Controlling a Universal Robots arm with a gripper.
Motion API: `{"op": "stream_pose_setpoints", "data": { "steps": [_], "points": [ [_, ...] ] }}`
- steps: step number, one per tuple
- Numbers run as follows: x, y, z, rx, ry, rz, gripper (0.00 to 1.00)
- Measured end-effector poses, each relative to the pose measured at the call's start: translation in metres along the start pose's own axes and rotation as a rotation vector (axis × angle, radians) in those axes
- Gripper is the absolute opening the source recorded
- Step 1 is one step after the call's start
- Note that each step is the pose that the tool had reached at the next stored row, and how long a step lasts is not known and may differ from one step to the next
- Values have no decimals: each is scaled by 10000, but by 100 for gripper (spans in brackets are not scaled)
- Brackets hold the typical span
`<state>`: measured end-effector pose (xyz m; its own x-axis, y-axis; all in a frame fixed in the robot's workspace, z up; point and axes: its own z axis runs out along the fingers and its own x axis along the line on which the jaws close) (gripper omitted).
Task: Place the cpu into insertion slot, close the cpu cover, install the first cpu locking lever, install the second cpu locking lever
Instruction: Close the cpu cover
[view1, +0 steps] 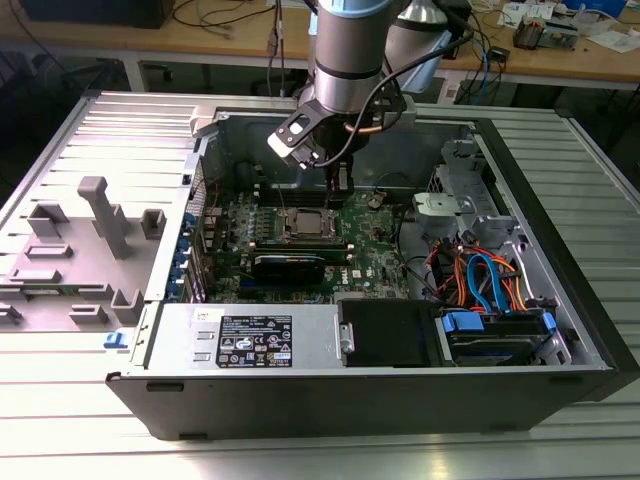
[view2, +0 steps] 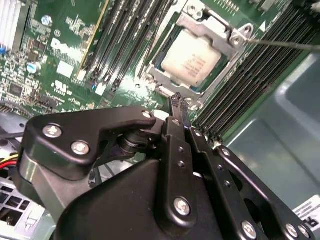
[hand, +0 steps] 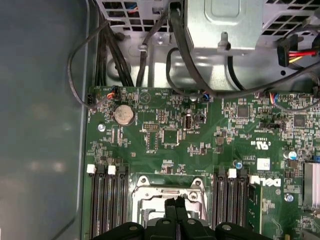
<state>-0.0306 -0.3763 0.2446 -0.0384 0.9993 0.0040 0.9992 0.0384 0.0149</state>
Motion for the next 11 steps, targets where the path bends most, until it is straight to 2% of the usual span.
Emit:
{"op": "stream_pose_setpoints", "data": {
  "steps": [11],
  "points": [
    [1,-20,0,1,-1,0,11]
  ]
}}
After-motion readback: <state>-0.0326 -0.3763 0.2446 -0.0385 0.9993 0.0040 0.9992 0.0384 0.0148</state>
